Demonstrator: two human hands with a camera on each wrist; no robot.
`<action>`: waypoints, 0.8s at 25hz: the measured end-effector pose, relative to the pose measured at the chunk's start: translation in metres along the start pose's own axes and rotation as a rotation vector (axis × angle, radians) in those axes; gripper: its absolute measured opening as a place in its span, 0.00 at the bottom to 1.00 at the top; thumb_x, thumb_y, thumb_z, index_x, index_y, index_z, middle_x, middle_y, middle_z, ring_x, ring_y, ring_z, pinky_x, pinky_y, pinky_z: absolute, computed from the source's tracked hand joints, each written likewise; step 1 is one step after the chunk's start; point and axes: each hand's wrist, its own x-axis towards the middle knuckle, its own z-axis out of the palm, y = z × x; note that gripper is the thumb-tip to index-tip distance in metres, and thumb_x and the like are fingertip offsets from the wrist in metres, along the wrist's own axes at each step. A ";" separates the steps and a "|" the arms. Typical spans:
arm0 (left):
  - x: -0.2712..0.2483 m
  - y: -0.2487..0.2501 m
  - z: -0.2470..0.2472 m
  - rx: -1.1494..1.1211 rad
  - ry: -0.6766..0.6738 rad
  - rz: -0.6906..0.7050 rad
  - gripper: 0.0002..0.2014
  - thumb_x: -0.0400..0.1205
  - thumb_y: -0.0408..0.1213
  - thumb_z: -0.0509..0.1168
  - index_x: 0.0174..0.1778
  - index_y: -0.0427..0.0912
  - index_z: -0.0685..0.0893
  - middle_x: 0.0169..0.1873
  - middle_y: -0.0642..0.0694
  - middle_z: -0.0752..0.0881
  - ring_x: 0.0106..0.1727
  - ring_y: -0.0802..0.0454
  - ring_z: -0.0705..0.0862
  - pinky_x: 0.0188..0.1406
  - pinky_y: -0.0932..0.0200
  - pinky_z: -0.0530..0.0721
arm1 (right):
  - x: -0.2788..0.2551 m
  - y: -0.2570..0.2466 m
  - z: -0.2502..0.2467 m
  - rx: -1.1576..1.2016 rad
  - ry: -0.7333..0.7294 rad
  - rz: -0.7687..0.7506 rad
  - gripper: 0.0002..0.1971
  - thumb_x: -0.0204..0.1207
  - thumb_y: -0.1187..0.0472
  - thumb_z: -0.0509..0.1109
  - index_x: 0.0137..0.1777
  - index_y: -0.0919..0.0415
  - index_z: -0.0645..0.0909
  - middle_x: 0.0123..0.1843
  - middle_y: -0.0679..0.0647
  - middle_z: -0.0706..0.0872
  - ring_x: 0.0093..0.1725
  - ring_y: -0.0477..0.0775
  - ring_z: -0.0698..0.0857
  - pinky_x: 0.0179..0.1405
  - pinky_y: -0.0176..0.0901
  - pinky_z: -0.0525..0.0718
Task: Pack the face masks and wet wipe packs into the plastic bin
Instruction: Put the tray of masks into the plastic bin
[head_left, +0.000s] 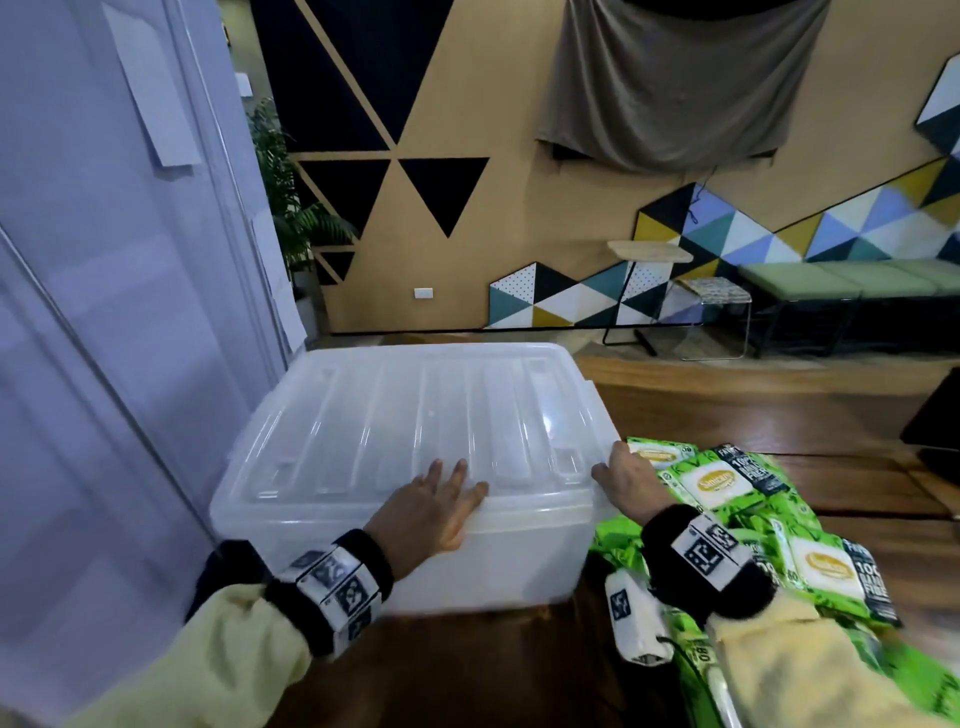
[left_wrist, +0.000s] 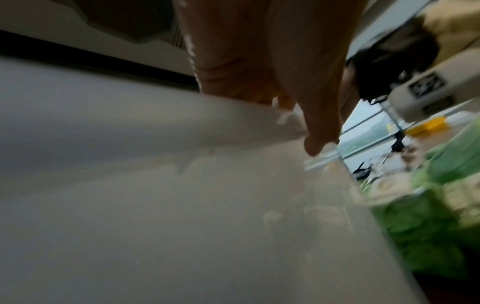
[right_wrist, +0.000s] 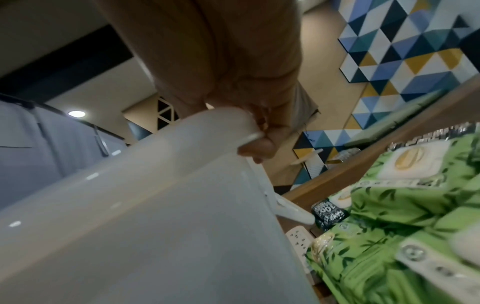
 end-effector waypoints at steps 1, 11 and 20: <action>-0.015 0.010 0.001 -0.047 -0.007 0.025 0.39 0.43 0.57 0.84 0.51 0.46 0.91 0.47 0.38 0.91 0.40 0.39 0.91 0.23 0.56 0.86 | -0.016 0.007 -0.001 0.003 -0.011 -0.007 0.08 0.83 0.64 0.57 0.43 0.64 0.64 0.63 0.75 0.76 0.64 0.69 0.76 0.48 0.50 0.68; -0.086 0.047 -0.077 -0.231 0.098 0.047 0.27 0.58 0.63 0.63 0.47 0.53 0.91 0.44 0.49 0.92 0.37 0.54 0.91 0.10 0.65 0.76 | -0.149 -0.020 -0.025 -0.611 0.161 -0.889 0.33 0.76 0.34 0.52 0.71 0.55 0.76 0.66 0.49 0.84 0.65 0.47 0.84 0.55 0.35 0.83; -0.139 0.070 -0.086 -0.408 0.409 -0.036 0.23 0.77 0.61 0.53 0.62 0.52 0.73 0.59 0.59 0.75 0.57 0.65 0.77 0.54 0.72 0.73 | -0.078 -0.104 -0.146 -0.560 0.320 -0.865 0.21 0.78 0.62 0.64 0.72 0.54 0.73 0.55 0.58 0.87 0.51 0.61 0.84 0.45 0.52 0.80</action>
